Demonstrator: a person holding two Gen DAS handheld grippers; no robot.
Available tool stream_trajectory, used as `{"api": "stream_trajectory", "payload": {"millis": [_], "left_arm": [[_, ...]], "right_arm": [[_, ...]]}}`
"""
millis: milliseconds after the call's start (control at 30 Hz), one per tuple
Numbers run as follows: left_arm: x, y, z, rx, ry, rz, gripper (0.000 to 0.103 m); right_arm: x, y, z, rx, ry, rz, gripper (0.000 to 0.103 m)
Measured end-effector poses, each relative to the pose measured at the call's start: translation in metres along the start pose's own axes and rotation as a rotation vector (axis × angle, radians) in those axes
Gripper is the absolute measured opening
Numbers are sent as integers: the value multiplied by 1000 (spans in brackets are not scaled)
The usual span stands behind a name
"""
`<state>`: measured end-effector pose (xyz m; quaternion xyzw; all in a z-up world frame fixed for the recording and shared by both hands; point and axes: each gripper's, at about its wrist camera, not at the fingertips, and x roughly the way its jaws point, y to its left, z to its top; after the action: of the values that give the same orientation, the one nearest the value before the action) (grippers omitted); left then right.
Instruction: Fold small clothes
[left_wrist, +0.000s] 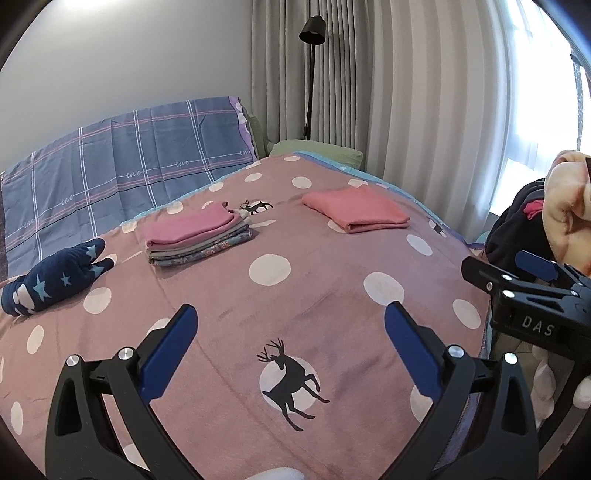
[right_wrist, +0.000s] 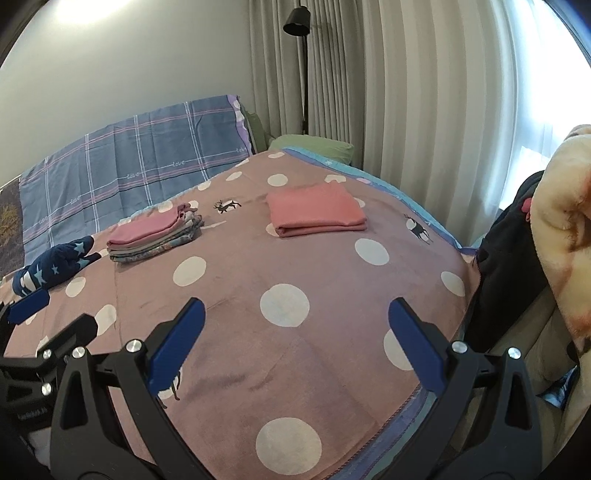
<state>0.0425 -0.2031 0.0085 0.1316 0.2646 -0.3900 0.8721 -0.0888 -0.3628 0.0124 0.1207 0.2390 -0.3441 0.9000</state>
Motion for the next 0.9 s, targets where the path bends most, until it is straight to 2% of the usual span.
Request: {"api": "stream_trajectory", "payload": {"millis": [900], "left_arm": [[3,-8,-3,48,0,25,101]], "right_arm": [[6,0,-2,0,10,1,101]]}}
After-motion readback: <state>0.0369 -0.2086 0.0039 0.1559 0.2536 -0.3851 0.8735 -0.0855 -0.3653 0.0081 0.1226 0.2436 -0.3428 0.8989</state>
